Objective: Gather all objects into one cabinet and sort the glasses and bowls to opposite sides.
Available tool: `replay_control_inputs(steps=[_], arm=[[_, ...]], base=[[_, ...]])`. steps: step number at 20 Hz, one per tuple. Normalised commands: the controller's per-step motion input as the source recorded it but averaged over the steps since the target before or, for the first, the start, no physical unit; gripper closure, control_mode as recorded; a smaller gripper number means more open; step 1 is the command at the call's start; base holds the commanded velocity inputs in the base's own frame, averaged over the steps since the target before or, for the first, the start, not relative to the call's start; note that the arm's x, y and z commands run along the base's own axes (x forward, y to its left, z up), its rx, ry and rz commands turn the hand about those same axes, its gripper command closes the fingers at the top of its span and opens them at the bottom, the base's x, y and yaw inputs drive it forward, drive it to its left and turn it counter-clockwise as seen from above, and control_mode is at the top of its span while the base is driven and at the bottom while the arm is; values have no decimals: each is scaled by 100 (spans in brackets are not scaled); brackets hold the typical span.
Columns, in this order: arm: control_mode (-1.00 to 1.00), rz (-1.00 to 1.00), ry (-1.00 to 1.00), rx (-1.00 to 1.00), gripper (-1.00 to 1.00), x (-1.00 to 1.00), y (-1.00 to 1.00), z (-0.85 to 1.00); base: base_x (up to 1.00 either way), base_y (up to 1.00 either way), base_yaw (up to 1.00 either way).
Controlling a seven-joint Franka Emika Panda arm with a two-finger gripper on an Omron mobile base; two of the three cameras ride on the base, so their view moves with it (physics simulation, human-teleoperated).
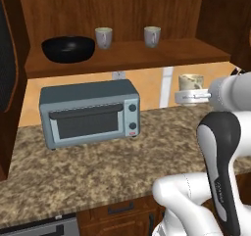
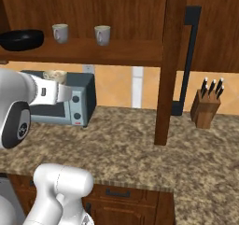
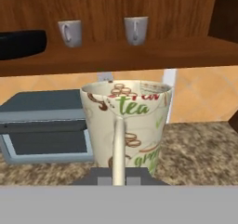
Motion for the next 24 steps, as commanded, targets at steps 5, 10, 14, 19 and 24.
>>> replay_control_inputs(steps=[5,10,14,19,24], arm=[[-100,-13,0,0,100,-18,-8,41],[-100,-26,3,0,100,-2,-22,60],[-100,-16,1,0,100,8,-49,39],[-100,-8,0,0,100,26,-47,5],[-100,0,-4,0,100,49,-16,0]], base=[[0,0,0],[0,0,0],[0,0,0],[0,0,0],[0,0,0]])
